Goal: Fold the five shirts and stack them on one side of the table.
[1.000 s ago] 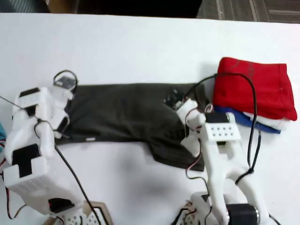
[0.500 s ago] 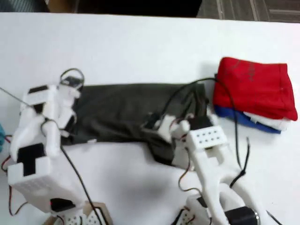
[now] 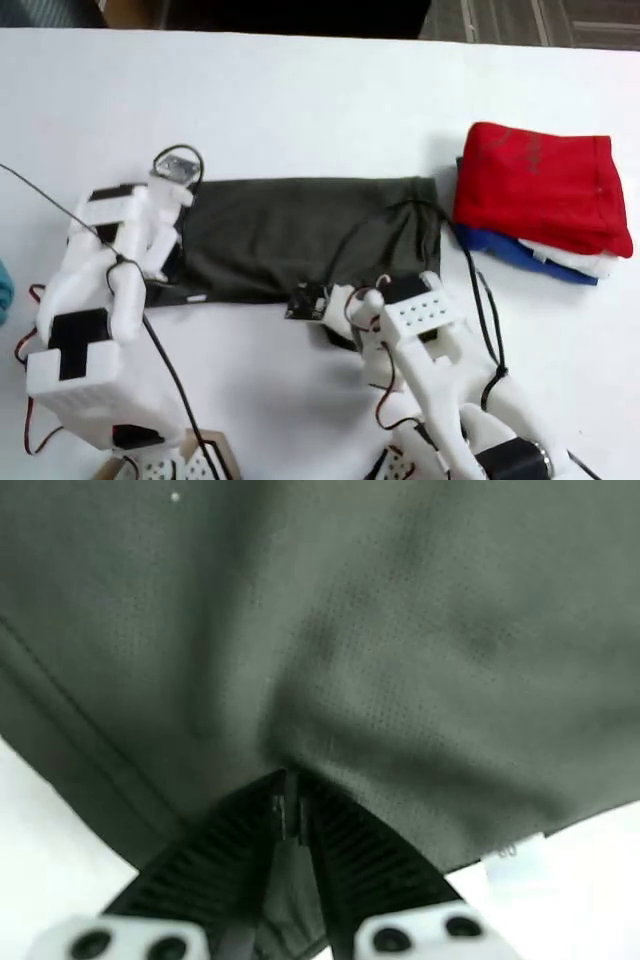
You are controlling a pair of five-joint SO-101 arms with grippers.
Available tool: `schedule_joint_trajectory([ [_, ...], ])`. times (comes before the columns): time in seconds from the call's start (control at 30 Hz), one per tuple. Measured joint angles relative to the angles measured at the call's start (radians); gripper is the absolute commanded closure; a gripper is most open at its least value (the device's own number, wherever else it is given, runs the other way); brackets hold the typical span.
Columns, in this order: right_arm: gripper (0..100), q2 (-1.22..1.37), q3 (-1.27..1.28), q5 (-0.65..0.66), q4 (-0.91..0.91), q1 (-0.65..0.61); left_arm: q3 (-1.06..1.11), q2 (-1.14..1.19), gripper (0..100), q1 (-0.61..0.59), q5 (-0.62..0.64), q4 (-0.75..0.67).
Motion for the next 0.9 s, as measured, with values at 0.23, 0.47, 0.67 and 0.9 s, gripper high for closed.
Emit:
schedule_joint_trajectory([
  [0.23,92.1,-0.005,0.032,0.000,-0.110,0.006,0.002,0.006,97,0.000,0.000,-0.003],
  [0.47,77.3,0.048,0.031,0.000,-0.126,0.000,0.002,0.006,97,0.000,0.000,-0.003],
  [0.67,81.3,0.195,-0.015,0.000,-0.140,-0.008,0.002,0.006,97,0.000,0.000,-0.003],
  [0.9,88.9,0.299,-0.109,0.000,-0.140,0.005,0.002,0.006,97,0.000,0.000,-0.003],
])
